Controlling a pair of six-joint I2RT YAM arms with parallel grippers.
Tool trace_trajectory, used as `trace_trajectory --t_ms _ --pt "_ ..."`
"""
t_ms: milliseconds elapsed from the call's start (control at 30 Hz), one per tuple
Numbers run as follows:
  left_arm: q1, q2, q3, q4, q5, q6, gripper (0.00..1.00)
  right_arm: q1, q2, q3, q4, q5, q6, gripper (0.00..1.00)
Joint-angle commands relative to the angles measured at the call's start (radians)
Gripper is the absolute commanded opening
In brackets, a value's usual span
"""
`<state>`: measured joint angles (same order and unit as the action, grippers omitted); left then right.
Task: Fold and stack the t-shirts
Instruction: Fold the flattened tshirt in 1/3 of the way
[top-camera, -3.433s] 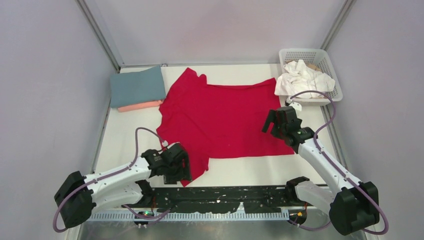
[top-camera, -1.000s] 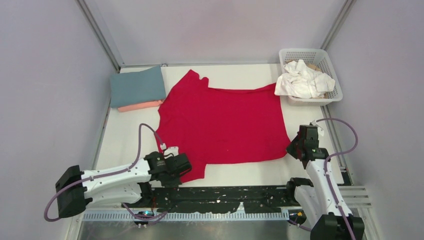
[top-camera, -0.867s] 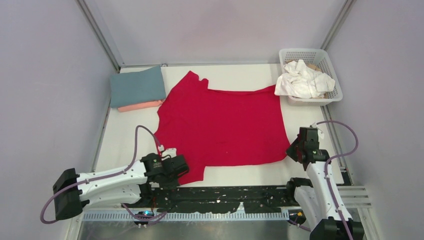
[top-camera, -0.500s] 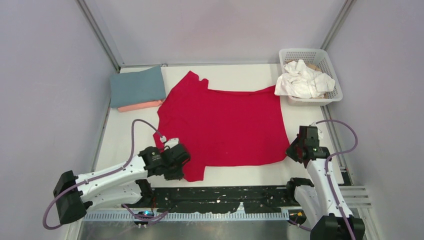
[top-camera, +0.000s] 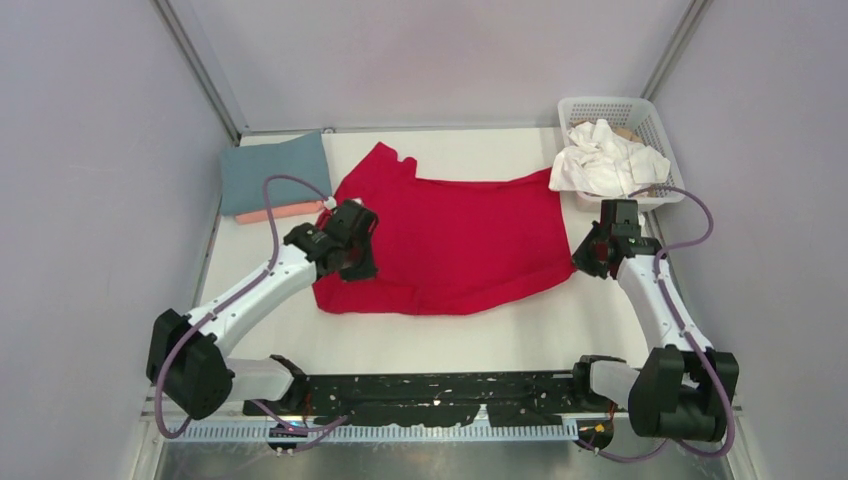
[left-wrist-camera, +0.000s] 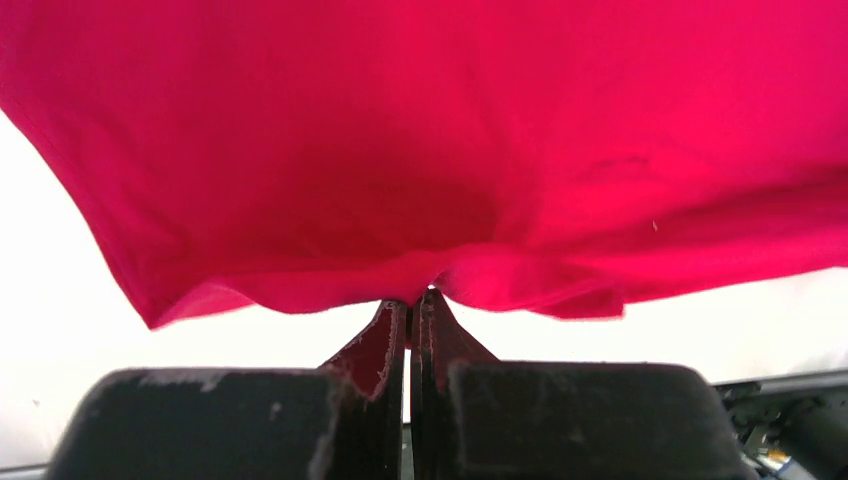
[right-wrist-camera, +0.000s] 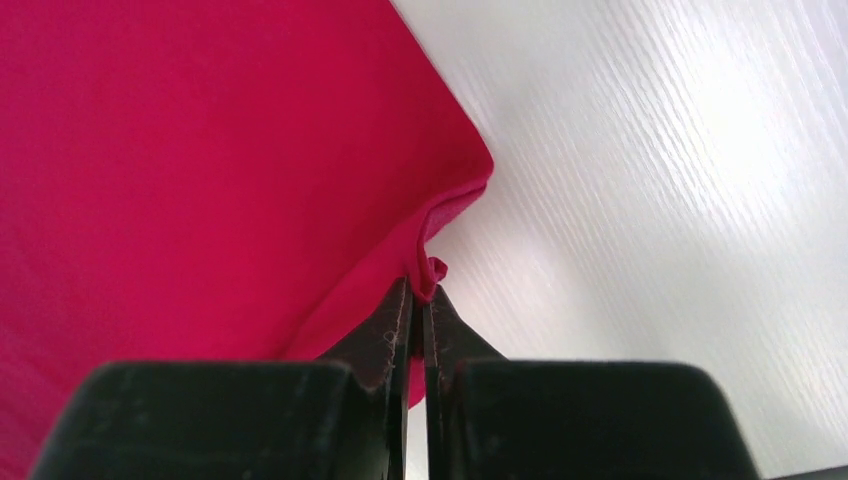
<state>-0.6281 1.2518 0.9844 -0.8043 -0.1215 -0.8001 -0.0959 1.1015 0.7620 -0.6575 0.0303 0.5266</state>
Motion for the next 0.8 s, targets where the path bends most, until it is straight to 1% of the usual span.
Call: trace_trajectory --t_ms 0,100,233,400,567,633,767 --pt "0.087 0.077 0.111 0.046 0.015 0.099 0.00 -0.004 0.093 0.101 0.084 -0.013 -0.017 0.07" --pt "0.138 0.126 0.165 0.067 0.021 0.115 0.00 -0.004 0.170 0.148 0.100 -0.059 -0.012 0.08" --pt "0.184 0.182 0.226 0.071 -0.007 0.145 0.00 -0.004 0.228 0.199 0.100 -0.054 -0.010 0.08" --pt "0.226 0.205 0.245 0.128 -0.005 0.184 0.00 -0.004 0.279 0.230 0.102 -0.043 -0.008 0.10" --pt "0.252 0.264 0.280 0.165 0.025 0.227 0.00 -0.004 0.318 0.261 0.114 -0.035 -0.001 0.11" --pt "0.259 0.291 0.298 0.168 0.042 0.243 0.00 -0.004 0.322 0.266 0.114 0.002 -0.001 0.11" --pt "0.266 0.342 0.336 0.150 0.022 0.244 0.00 -0.004 0.339 0.265 0.125 0.017 0.006 0.14"
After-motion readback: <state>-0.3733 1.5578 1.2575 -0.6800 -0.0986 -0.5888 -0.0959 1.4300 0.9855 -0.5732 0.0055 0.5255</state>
